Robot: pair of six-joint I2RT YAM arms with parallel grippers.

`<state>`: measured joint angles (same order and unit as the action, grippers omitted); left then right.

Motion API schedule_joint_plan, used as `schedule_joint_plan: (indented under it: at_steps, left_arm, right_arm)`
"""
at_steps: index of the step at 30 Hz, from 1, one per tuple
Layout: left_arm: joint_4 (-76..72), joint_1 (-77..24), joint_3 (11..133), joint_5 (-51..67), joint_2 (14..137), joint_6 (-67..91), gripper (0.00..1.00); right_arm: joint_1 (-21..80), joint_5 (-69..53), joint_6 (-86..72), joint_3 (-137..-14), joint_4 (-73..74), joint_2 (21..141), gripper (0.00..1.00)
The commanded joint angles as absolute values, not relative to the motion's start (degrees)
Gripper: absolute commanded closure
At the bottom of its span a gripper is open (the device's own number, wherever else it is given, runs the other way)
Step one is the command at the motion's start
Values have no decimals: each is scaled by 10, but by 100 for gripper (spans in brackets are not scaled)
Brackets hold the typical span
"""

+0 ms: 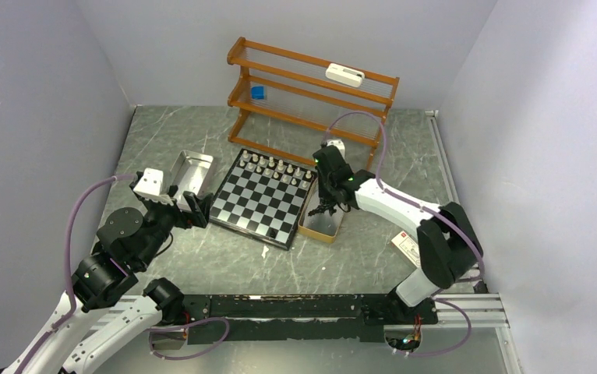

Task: Set up the chess pieces on the board
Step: Pick up the chess piece from the storage box, then place the chess piece on the chessboard.

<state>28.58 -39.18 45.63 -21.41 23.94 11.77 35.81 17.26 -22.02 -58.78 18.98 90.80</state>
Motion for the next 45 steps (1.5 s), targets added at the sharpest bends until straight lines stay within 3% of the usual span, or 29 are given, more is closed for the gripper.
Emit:
schedule_joint_plan:
  at_steps: [1, 14, 30, 45]
  left_arm:
    - [278, -394, 454, -221, 232, 114, 2]
    - [285, -394, 460, -211, 231, 125, 3]
    - [381, -394, 654, -215, 224, 167, 3]
    - [410, -394, 720, -253, 192, 165, 3]
  right_arm:
    - [365, 167, -228, -619, 225, 860, 96]
    - [473, 148, -241, -727, 238, 879, 96]
    - [622, 156, -245, -914, 230, 1100, 96]
    - [644, 170, -221, -1085, 291, 1276, 96]
